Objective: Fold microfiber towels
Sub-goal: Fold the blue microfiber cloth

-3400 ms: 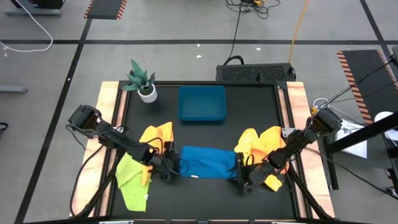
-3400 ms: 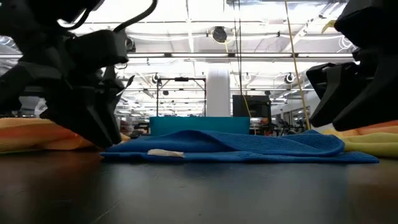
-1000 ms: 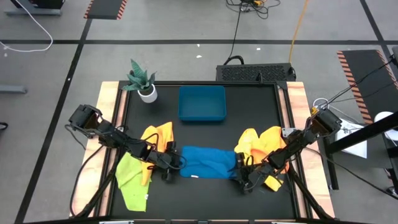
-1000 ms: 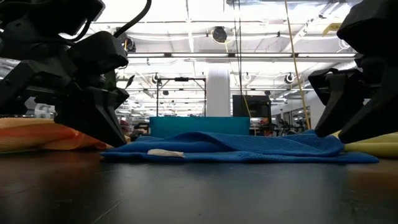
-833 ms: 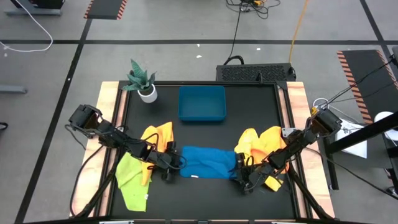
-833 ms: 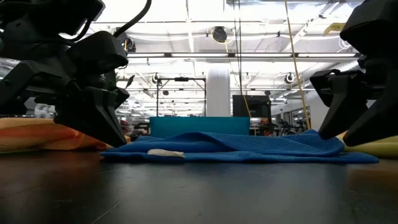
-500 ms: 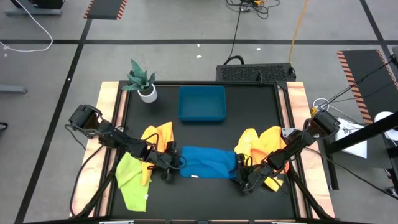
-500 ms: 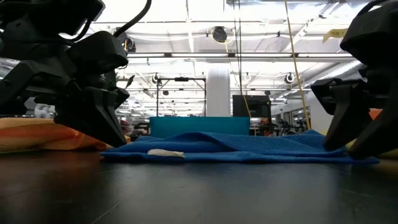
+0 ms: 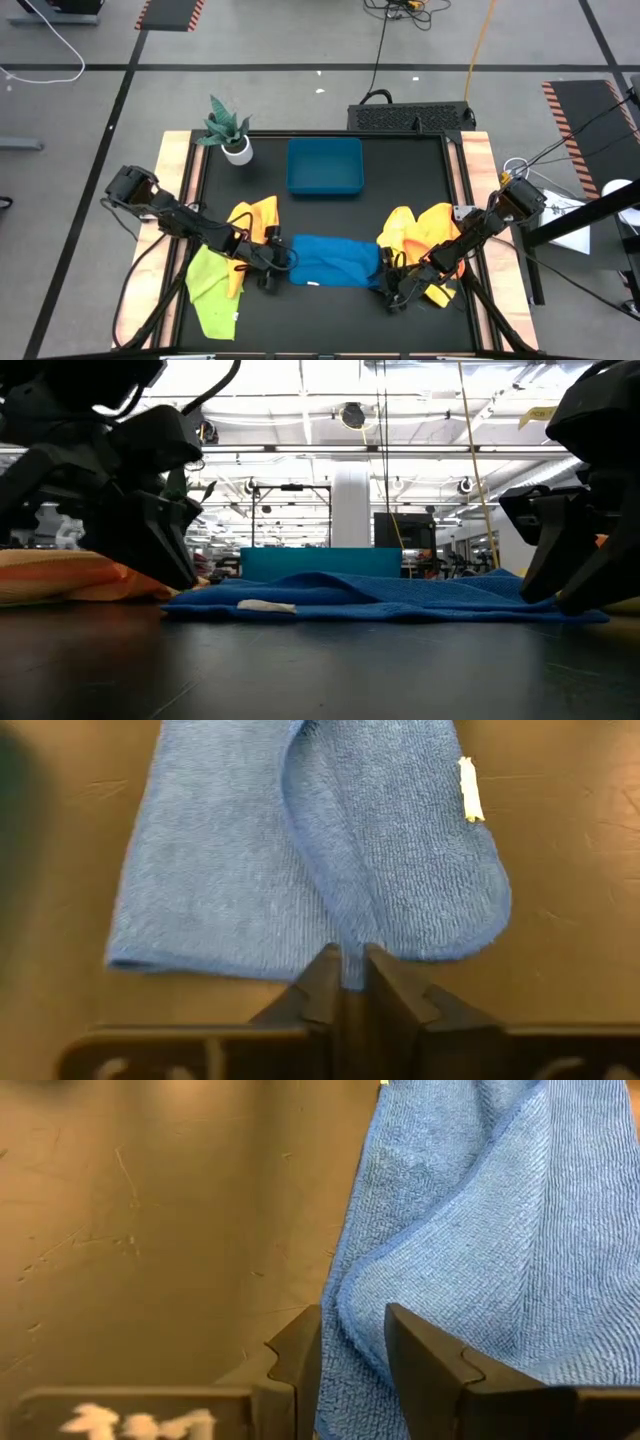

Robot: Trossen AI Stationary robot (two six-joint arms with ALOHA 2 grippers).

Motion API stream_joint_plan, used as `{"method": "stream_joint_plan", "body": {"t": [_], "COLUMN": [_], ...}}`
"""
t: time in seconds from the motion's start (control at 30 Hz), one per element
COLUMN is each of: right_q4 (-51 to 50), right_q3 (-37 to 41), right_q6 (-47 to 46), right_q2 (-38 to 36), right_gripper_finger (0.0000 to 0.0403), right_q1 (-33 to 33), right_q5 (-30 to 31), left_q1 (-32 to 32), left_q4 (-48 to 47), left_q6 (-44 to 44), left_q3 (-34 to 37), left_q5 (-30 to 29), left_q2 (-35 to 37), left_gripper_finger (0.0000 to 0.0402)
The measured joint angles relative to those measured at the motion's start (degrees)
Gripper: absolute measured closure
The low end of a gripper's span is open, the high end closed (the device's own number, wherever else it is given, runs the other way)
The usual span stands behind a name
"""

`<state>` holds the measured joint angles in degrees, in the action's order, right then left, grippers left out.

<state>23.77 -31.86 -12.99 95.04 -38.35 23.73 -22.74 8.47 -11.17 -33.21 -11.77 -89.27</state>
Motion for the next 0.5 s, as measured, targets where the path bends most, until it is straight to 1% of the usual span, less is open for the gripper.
{"method": "stream_joint_plan", "body": {"t": [0.13, 0.23, 0.37, 0.5], "right_q4": [0.4, 0.4, 0.5, 0.8], "right_q3": [0.0, 0.0, 0.0, 0.0], "right_q6": [0.0, 0.0, 0.2, 0.2], "right_q2": [0.0, 0.0, 0.0, 0.0], "right_gripper_finger": [0.0302, 0.0302, 0.0302, 0.0302], "right_q1": [0.0, 0.0, 0.0, 0.0], "right_q5": [0.0, 0.0, 0.0, 0.0], "left_q1": [0.0, 0.0, 0.2, 0.3], "left_q4": [-2.0, -2.5, -2.4, -0.3], "left_q6": [-1.6, -3.0, -5.8, -7.7], "left_q3": [-0.1, -0.1, -0.1, -0.1], "left_q5": [-0.5, -0.4, 0.2, 0.2], "left_q2": [3.0, 3.1, 1.0, -1.9], "left_gripper_finger": [0.0281, 0.0246, 0.0213, 0.0194]}}
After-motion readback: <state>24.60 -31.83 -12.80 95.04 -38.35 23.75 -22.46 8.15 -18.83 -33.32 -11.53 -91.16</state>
